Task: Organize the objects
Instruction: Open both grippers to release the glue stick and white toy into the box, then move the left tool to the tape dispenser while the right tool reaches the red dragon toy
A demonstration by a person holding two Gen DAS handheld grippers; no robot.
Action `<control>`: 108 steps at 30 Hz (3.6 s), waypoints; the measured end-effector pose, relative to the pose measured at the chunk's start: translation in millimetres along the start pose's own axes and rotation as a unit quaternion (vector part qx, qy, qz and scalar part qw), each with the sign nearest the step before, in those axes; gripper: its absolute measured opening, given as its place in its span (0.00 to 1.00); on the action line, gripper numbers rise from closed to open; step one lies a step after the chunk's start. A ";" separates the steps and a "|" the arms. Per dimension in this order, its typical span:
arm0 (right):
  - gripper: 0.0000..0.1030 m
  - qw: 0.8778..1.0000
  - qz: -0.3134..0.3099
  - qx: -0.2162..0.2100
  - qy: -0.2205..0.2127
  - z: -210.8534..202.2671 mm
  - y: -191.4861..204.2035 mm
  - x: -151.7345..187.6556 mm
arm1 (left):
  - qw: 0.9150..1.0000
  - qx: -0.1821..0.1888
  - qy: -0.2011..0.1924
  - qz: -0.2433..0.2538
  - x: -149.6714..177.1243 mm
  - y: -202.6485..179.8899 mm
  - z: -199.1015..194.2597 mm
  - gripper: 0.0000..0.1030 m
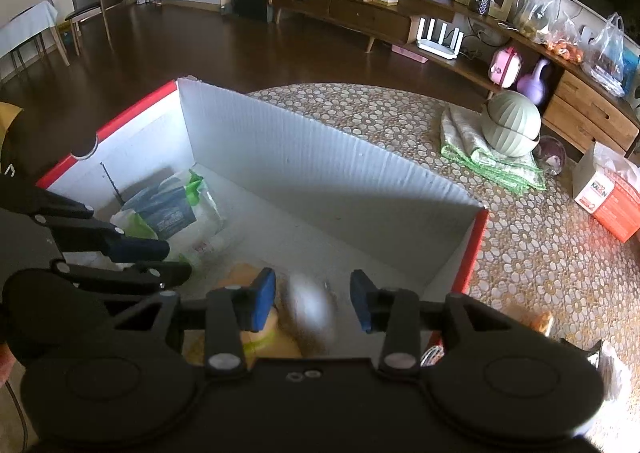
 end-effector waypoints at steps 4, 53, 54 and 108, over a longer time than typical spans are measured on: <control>0.46 1.000 0.000 0.000 0.002 -4.0 -3.3 -1.1 | 1.000 -0.002 -0.010 0.000 -2.0 -0.9 -5.5 0.16; 0.81 0.992 0.056 -0.045 -0.105 -206.2 -69.3 81.0 | 0.993 0.016 -0.113 -0.025 12.8 -79.3 -138.7 0.71; 0.81 0.992 0.058 -0.040 -0.106 -208.8 -73.2 85.6 | 0.992 0.018 -0.118 -0.026 14.0 -83.1 -142.3 0.74; 0.81 0.996 0.055 0.030 -0.056 -146.6 -156.0 210.7 | 0.994 0.077 -0.079 0.008 -6.5 -276.2 14.7 1.00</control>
Point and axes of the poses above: each gripper's, at about its wrist camera, not at the fingertips, and z roughly the way its jaws point, y to its left, x to its underside, the point moved 4 cm from there along z, roughly the way its jaws point, and after that the axes turned 9 degrees about -y, right-handed, at the moved point
